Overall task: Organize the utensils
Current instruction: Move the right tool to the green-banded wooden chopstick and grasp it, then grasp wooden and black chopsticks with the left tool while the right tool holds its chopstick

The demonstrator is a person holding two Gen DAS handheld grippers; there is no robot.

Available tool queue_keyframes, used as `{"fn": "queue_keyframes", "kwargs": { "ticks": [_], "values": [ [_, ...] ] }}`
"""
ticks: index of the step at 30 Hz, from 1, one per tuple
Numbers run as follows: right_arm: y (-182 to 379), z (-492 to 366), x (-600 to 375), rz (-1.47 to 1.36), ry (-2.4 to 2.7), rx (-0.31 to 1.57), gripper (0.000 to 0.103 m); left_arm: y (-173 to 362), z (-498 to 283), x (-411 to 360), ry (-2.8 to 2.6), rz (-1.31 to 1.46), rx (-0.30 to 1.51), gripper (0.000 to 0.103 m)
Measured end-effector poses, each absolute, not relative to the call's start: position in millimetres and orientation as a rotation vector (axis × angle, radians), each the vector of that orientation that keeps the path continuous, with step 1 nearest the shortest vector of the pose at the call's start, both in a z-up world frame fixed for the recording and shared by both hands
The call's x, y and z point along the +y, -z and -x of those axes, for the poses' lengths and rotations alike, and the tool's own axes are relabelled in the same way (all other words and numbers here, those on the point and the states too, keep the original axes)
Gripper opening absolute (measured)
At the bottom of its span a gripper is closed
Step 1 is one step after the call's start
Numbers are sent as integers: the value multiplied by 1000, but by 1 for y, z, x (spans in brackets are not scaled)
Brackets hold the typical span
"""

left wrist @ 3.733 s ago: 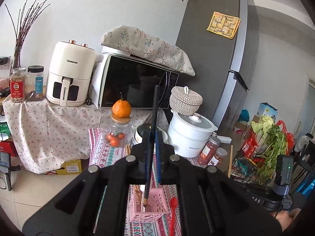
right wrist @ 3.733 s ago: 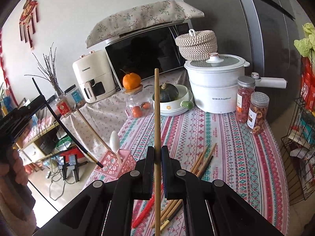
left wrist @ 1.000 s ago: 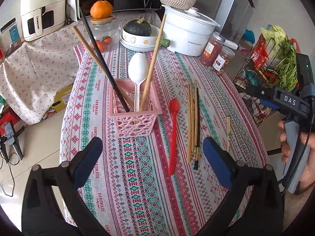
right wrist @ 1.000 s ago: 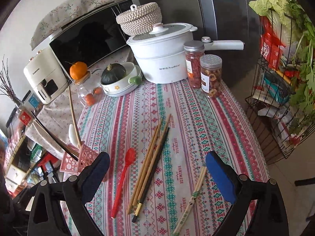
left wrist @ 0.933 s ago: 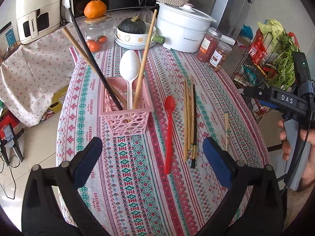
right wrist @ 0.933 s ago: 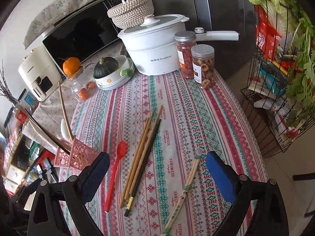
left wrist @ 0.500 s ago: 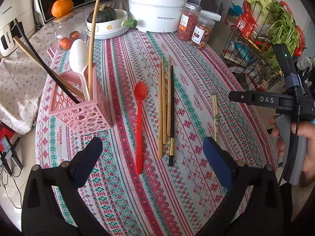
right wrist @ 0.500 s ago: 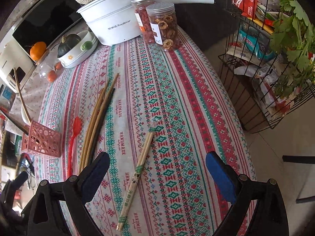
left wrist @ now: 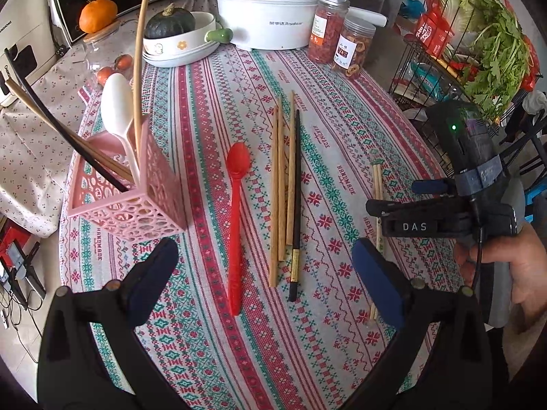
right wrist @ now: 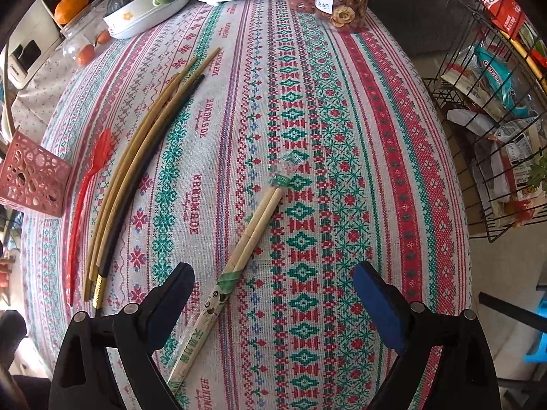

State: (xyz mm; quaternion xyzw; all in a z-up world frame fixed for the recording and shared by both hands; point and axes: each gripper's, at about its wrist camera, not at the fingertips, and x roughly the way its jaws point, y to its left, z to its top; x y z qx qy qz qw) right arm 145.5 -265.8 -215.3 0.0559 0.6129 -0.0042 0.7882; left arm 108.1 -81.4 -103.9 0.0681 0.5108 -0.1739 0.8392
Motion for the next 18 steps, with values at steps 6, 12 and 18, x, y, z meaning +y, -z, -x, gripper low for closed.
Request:
{"fn": "queue_keyframes", "kwargs": {
  "ticks": [6,12,18],
  "values": [
    [207,-146,-257,-10,-48,1293,18,92,-117,-93,386,-120,1037,93],
    [205,-152,-259,-67,-90,1294,5,95,-137,-127,433,-123,1057,53],
    [185,-158,-282,-214,-118,1234,5,104,-183,-150,385,-102,1098,26]
  ]
}}
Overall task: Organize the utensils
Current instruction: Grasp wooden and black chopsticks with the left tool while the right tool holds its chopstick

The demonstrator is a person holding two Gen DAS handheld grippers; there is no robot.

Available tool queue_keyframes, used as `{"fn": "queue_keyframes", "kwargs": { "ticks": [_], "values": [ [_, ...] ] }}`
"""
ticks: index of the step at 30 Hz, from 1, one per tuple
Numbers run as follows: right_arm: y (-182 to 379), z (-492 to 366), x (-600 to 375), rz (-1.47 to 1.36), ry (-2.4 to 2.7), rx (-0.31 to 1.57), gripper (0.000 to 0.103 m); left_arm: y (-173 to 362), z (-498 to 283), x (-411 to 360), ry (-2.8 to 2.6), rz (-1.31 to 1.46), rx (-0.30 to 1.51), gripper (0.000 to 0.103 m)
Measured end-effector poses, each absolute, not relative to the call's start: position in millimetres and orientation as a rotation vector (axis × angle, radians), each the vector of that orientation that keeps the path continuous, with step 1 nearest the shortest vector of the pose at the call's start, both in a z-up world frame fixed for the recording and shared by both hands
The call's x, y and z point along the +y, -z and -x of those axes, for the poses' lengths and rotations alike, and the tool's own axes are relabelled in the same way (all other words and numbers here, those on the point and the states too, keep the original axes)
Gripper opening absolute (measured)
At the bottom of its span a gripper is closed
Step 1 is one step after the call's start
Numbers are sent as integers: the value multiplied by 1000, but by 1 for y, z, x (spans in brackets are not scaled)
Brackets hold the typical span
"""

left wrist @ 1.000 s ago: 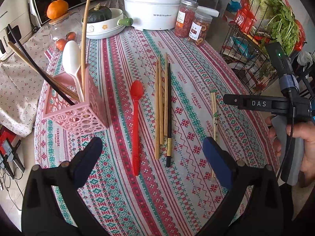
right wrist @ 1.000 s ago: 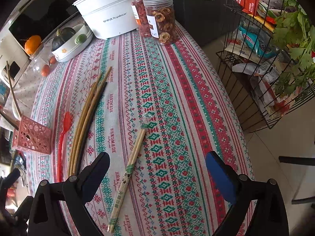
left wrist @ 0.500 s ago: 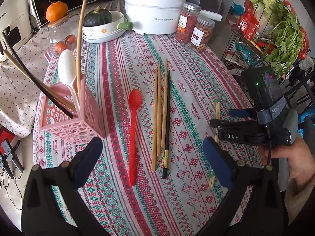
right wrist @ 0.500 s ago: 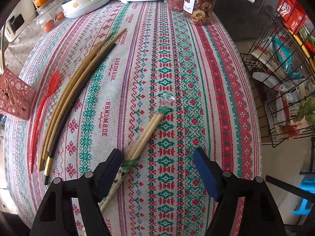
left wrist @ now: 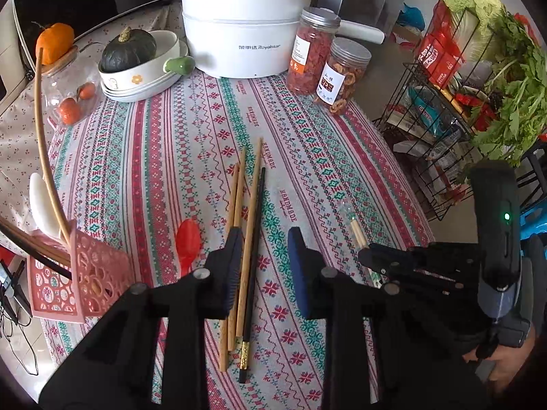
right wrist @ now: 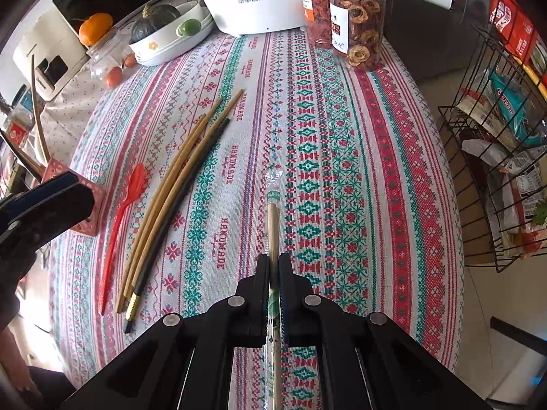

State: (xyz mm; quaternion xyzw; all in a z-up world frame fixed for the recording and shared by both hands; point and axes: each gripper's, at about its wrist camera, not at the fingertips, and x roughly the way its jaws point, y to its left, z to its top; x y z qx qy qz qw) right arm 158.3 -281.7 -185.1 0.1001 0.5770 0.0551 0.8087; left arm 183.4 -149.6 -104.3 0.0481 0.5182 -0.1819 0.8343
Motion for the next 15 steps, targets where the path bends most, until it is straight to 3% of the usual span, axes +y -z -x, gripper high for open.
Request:
{"fn": "queue_keyframes", "kwargs": {
  "ticks": [4,15],
  "values": [
    [170,-156,-289,-255,-140,1199,5,123,-216,-155,356,-39,1163,16],
    [167,-165,-323,-381,-149,1176,5,173,-261,-161,217,-56,1250,8]
  ]
}}
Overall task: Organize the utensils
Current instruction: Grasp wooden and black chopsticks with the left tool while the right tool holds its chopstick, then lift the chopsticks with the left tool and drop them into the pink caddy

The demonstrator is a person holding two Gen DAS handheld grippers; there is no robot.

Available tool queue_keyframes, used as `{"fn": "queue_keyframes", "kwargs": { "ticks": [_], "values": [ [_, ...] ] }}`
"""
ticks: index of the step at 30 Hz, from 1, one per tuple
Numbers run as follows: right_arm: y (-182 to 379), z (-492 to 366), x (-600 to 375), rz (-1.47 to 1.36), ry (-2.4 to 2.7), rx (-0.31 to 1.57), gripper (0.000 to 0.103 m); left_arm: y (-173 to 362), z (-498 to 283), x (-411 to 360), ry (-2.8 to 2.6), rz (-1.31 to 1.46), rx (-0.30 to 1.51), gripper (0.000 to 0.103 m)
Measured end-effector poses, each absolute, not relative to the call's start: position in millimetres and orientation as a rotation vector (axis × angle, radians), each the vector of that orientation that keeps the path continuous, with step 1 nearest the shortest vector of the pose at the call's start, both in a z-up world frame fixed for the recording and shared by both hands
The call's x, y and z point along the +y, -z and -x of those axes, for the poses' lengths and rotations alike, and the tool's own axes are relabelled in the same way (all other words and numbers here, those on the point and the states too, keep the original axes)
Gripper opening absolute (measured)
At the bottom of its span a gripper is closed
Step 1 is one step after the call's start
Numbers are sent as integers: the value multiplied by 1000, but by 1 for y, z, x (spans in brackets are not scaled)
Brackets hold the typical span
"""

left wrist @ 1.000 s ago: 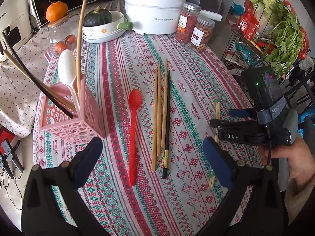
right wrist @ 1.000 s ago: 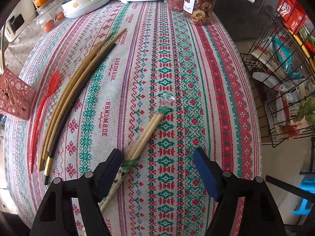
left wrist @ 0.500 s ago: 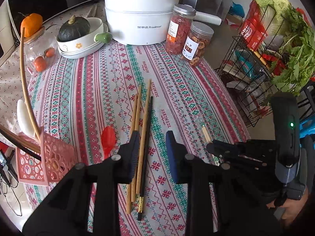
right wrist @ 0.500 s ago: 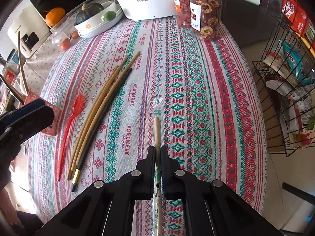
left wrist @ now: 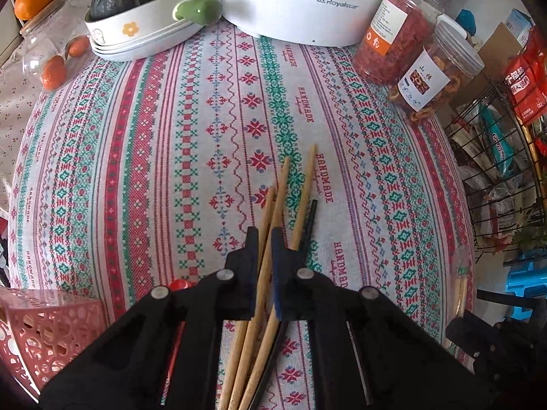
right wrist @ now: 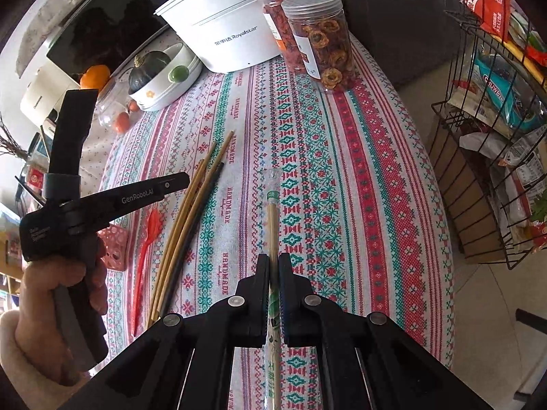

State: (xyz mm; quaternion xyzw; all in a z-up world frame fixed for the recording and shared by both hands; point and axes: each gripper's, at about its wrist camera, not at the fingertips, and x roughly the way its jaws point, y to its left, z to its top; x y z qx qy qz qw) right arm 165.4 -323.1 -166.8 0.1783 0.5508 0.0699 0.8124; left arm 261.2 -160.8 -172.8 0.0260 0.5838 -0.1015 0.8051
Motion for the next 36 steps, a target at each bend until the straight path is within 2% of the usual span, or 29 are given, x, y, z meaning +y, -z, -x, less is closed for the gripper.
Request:
{"fn": "queue_keyframes", "kwargs": {
  "ticks": [13,22,36],
  "values": [
    [181,-175,-331,-430,-118,1206,5,188,-276,-181,183,-129,1277,8],
    [179,-174,-326,-411,-112,1207,5,184,-263,-189,203,-162,1213,7],
    [135,-142,-314,-389,-118,1071,5,83,-162,-134,371,-158,981,6]
  ]
}}
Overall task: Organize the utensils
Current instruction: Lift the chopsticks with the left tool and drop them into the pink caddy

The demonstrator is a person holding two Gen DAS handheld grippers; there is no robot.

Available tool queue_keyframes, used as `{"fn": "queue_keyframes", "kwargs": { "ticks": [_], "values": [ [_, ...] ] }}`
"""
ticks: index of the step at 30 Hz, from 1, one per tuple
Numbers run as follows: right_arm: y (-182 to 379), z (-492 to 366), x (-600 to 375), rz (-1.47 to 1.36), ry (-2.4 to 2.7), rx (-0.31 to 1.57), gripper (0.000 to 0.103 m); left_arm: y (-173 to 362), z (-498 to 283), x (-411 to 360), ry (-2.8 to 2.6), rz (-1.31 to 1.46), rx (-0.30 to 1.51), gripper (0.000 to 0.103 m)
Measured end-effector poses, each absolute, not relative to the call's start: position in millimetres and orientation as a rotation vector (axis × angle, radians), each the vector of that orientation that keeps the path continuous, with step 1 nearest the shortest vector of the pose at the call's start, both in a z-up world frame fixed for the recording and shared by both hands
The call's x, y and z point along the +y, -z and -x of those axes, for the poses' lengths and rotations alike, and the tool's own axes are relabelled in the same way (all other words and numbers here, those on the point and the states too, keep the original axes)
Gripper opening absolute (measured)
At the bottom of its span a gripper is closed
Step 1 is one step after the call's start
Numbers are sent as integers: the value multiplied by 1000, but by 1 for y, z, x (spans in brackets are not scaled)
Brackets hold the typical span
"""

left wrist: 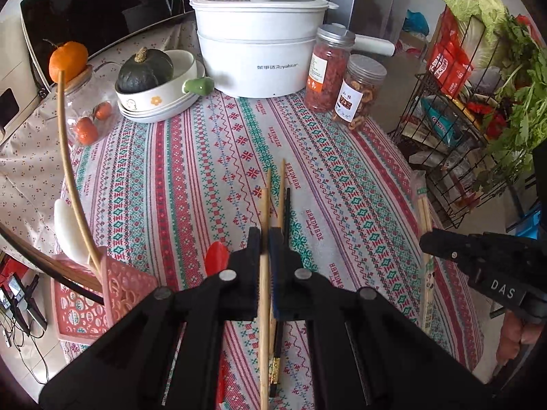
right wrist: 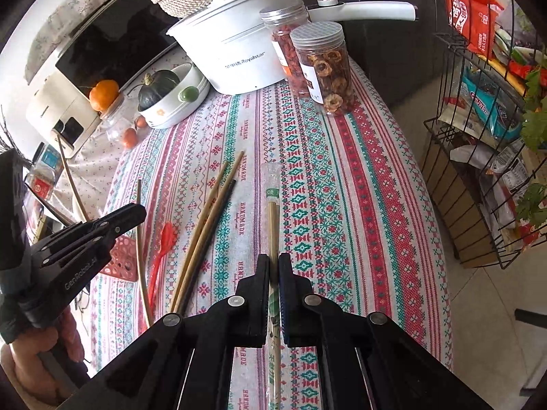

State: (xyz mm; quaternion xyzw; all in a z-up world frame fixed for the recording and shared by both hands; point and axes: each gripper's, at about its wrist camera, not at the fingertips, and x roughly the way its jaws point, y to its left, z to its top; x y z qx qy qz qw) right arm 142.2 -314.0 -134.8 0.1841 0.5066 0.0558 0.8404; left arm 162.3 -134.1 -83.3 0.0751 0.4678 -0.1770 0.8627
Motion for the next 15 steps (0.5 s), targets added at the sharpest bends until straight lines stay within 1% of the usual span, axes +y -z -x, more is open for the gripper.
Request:
{"fn": "queue_keyframes", "kwargs": {
  "ticks": [4,10,15],
  "values": [
    [120,-129,-310,-380,-128,1013,5,62,-133,-110,406,-169,879,6],
    [99,-109,-292,-320,-147,914,5,45,-95,-72,445,-121,751,6],
    [89,-99,-277,-261,-154,867,5,30,-81,-59,462,-116,672,6]
  ]
}}
